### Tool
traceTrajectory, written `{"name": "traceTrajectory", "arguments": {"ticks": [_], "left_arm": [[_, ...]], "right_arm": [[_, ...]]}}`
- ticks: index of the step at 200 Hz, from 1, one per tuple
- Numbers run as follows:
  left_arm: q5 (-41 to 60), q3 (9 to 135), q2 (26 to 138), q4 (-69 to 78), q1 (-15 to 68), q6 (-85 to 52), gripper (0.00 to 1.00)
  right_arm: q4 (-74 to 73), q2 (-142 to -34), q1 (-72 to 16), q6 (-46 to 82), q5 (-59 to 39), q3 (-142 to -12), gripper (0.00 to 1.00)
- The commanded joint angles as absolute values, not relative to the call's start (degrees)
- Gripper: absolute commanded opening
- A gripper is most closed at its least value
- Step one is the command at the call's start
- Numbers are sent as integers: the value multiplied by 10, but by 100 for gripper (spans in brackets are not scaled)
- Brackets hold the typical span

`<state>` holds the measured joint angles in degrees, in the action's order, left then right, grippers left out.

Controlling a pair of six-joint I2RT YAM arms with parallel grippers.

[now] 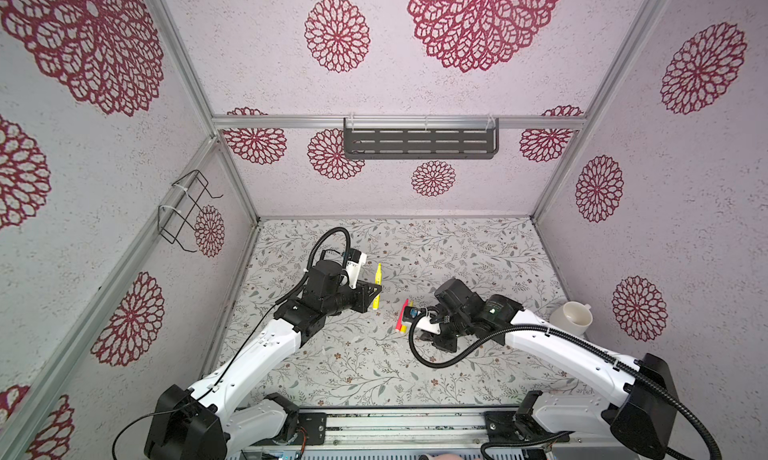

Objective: Insert the pens into the pen caps

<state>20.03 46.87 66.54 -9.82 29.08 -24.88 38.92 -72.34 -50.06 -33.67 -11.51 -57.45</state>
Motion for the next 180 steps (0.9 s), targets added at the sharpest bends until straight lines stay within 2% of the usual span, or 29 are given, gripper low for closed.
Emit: {"name": "traceTrajectory", "arguments": {"ticks": [1,78,180], "left_arm": [[207,472,668,-82,288,-241,0],[196,438,629,-64,288,-238,0],[199,398,600,-27,288,-249,0]], "right_arm": [[422,-741,-512,-476,-75,-572,0],[432,-877,-554,-509,-28,-575,0],[425,-976,-557,-518,-30,-593,0]]}}
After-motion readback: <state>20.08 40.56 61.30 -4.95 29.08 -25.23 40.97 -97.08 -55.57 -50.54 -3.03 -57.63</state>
